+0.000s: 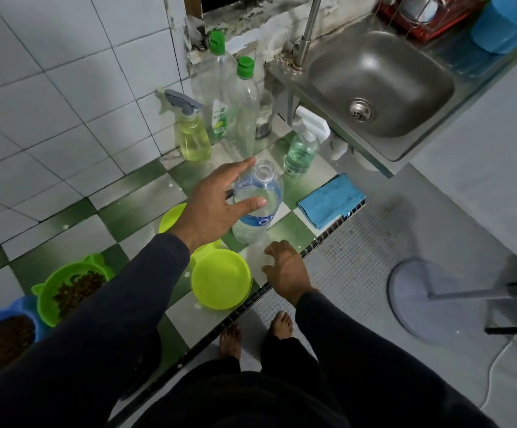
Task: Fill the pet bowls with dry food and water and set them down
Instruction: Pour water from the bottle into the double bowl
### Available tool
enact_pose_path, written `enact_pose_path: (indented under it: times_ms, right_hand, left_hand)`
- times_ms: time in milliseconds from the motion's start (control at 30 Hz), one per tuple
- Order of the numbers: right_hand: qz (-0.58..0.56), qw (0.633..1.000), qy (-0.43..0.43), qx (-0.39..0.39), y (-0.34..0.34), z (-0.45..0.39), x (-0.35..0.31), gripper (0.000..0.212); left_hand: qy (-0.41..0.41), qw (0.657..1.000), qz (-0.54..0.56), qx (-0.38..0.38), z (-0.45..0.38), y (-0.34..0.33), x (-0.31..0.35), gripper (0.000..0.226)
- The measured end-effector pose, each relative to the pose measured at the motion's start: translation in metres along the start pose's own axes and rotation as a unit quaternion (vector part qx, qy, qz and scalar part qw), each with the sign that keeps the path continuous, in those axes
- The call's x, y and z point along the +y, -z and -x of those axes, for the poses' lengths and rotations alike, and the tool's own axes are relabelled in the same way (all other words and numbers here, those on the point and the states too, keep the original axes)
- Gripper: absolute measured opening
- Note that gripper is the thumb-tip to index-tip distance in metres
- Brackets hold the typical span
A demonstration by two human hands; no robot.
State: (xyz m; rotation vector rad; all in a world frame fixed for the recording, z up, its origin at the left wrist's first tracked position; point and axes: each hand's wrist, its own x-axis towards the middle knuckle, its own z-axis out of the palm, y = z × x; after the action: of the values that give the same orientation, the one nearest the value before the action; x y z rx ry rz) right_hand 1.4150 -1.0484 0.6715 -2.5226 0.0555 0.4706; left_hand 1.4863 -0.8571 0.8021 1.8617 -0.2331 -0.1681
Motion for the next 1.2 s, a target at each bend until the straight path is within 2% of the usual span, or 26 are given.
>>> enact_pose_path:
  times_ms: [100, 367, 500, 567, 700, 767, 833, 933, 1067, 1200]
  right_hand:
    - [0.036, 0.999, 0.017, -0.021, -0.009, -0.002, 0.007, 0.045]
    - [0.023, 1.0, 0.009, -0.012, -0.02, -0.01, 0.018, 0.037]
    - [0.011, 1.0, 0.016, -0.017, -0.021, -0.015, 0.023, 0.044]
    - [-0.026, 1.0, 0.01, -0.013, -0.021, -0.018, 0.023, 0.057]
    - [-0.154, 0.985, -0.02, 0.076, -0.01, -0.031, 0.01, 0.082]
    - [-0.222, 0.972, -0.006, 0.075, -0.004, -0.04, 0.001, 0.099]
    - [-0.297, 0.954, 0.008, 0.048, 0.001, -0.048, -0.008, 0.108]
    - [-0.323, 0.946, 0.019, 0.032, 0.001, -0.052, -0.018, 0.099]
    - [-0.424, 0.902, 0.052, 0.068, -0.009, -0.059, -0.022, 0.088]
    - [-0.397, 0.914, 0.05, 0.072, -0.009, -0.062, -0.02, 0.087]
  left_hand:
    - [-0.001, 1.0, 0.009, 0.002, -0.001, 0.0, -0.001, 0.069]
    - [-0.001, 1.0, 0.001, 0.011, -0.001, 0.002, 0.001, 0.069]
    - [0.004, 1.0, 0.002, 0.009, -0.002, 0.003, 0.003, 0.069]
    - [0.009, 1.0, 0.006, 0.007, -0.001, 0.003, 0.004, 0.069]
    - [0.014, 1.0, 0.01, 0.007, -0.001, 0.004, 0.004, 0.07]
    - [0.013, 1.0, 0.011, 0.007, -0.002, 0.004, 0.004, 0.069]
    - [0.013, 1.0, 0.011, 0.006, -0.002, 0.004, 0.004, 0.069]
    - [0.011, 1.0, 0.008, 0.007, -0.003, 0.005, 0.004, 0.07]
    - [0.014, 1.0, 0.009, 0.004, -0.003, 0.008, 0.003, 0.07]
    - [0.016, 1.0, 0.015, 0.002, -0.005, 0.009, 0.001, 0.069]
